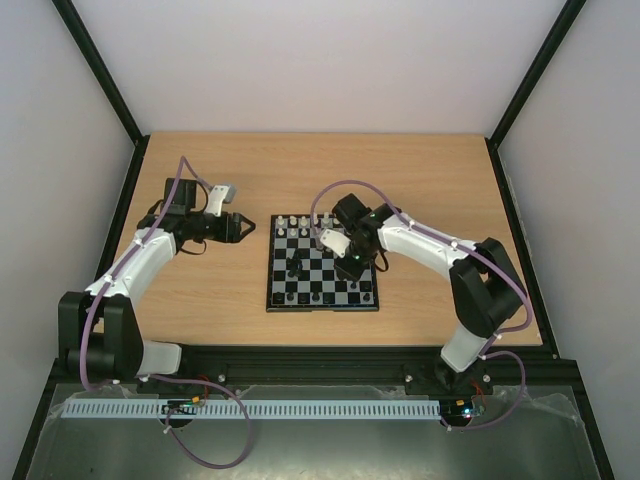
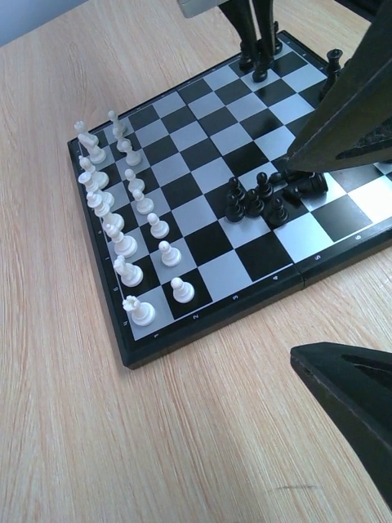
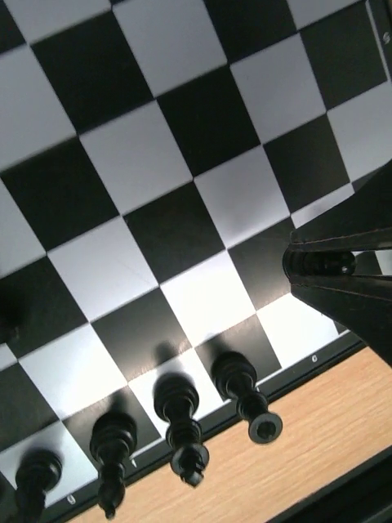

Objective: Set up the chess pieces on the board

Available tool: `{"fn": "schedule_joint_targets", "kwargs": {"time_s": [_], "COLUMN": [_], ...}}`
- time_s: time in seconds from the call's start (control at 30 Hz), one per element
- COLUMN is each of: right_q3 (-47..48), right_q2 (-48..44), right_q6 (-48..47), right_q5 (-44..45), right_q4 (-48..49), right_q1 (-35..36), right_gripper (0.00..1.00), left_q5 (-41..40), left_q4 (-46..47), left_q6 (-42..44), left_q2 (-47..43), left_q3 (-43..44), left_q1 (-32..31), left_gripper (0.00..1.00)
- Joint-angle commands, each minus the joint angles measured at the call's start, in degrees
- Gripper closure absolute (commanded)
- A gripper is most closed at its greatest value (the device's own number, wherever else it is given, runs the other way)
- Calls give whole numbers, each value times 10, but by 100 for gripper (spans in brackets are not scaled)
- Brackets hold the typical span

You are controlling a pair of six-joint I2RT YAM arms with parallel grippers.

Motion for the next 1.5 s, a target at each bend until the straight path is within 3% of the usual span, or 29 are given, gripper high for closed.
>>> {"fn": "schedule_joint_targets", "kwargs": {"time_s": [0.0, 1.13, 1.47], "right_q3": [-9, -21, -14], "right_q2": [-6, 48, 35], "right_q6": [-18, -17, -26], "right_q5": [-16, 0, 5], "right_q4": [-20, 22, -1], "right_q1": [14, 17, 17], "right_gripper": [98, 97, 83], "left_q5": [14, 17, 18], "left_q4": [0, 5, -6], "left_q6": [-7, -6, 12], "left_q2": [-2, -4, -2], "left_q3": [0, -8, -5], "left_q1": [4, 5, 3], "left_gripper": [40, 40, 40]}}
